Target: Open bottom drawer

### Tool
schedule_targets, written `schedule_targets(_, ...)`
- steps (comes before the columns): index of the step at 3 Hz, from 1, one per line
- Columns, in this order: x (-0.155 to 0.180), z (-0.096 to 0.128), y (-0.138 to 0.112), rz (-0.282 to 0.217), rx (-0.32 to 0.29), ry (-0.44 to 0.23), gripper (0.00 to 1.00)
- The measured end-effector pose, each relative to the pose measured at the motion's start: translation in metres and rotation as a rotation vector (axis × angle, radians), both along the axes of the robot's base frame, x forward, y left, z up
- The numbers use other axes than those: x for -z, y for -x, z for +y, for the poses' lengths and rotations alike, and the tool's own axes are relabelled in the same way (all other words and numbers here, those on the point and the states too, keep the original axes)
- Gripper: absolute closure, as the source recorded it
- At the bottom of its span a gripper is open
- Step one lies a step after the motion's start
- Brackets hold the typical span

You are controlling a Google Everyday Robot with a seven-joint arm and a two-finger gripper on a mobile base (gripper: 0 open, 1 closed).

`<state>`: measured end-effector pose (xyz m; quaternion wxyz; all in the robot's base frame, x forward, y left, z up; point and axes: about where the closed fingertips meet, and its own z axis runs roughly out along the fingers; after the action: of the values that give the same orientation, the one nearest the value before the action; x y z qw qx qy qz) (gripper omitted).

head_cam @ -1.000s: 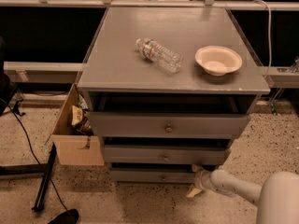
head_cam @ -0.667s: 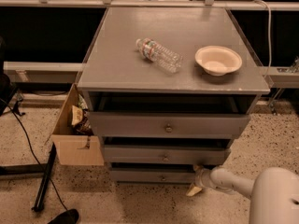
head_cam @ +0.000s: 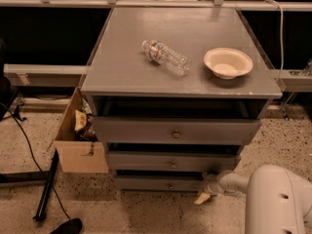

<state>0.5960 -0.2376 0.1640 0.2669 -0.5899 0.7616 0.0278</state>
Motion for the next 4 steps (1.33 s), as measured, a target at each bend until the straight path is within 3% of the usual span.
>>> schedule_targets(1, 0.0096, -0.0035, 0.0045, 0.094, 0.04, -0.04, 0.0)
schedule_targets(2, 0.0103, -0.0026, 0.0051, 0.097, 0.038, -0.04, 0.0)
schedule_targets(4, 0.0162, 0.0008, 0.0123, 0.177, 0.043, -0.017, 0.0)
